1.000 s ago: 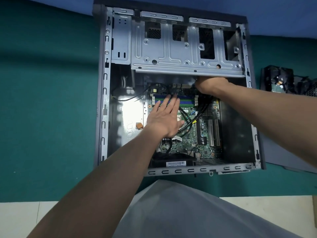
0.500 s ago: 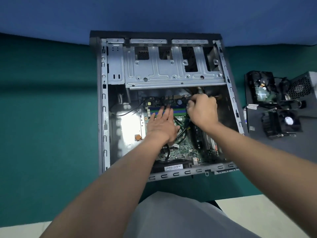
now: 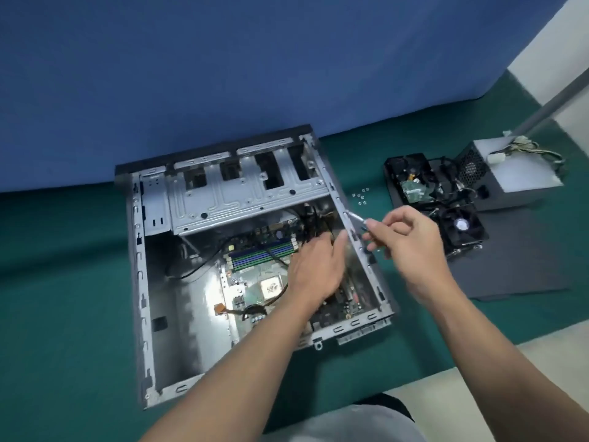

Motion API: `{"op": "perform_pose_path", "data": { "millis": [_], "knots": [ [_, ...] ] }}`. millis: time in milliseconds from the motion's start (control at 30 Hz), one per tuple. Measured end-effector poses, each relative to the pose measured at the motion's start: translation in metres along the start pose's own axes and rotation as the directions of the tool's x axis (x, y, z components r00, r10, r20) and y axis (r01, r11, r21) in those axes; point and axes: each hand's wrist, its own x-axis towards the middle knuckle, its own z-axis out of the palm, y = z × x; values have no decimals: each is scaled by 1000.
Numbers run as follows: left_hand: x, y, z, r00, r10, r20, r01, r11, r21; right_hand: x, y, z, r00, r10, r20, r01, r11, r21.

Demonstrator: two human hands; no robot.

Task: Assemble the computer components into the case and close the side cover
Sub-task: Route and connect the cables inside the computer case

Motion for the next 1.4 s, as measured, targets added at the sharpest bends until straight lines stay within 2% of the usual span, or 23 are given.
{"op": "perform_pose_path", "data": {
  "millis": [133, 267, 333, 467, 533, 633, 700, 900, 1100, 1167, 1233, 1300, 1400],
  "knots": [
    [11, 36, 8, 992, -124, -38, 122, 990, -67, 25, 31, -37, 990, 138, -17, -135, 985, 104],
    [17, 44, 15, 974, -220, -59, 213, 971, -113, 43, 77, -59, 952, 290, 101, -293, 956, 17],
    [16, 46, 17, 963, -262, -67, 249, 955, -159, 51, 96, -66, 939, 316, 137, -306, 948, -86],
    [14, 51, 20, 944, -316, -99, 291, 934, -209, 66, 120, -70, 931, 302, 205, -223, 915, -337],
    [13, 53, 21, 936, -334, -110, 307, 928, -209, 75, 128, -67, 950, 246, 192, -117, 852, -510],
    [11, 57, 23, 917, -381, -118, 351, 912, -214, 87, 136, -61, 973, 127, 192, 24, 774, -632],
    [11, 59, 23, 904, -408, -126, 377, 902, -210, 91, 138, -58, 968, 116, 221, 77, 701, -709],
    [9, 70, 22, 879, -456, -141, 430, 884, -181, 100, 140, -49, 962, 85, 260, 164, 580, -798],
    [7, 72, 21, 866, -486, -121, 459, 867, -196, 101, 140, -39, 951, 130, 280, 189, 475, -859],
    [7, 73, 21, 860, -497, -115, 470, 860, -200, 99, 138, -36, 955, 134, 263, 170, 480, -860],
    [6, 74, 21, 856, -504, -115, 478, 857, -194, 98, 135, -37, 966, 142, 214, 106, 538, -836],
    [6, 74, 20, 851, -511, -121, 487, 855, -178, 97, 128, -38, 975, 161, 156, 6, 677, -736],
    [4, 76, 19, 852, -497, -166, 483, 868, -119, 98, 105, -37, 968, 228, 103, -172, 905, -389]
  ]
}}
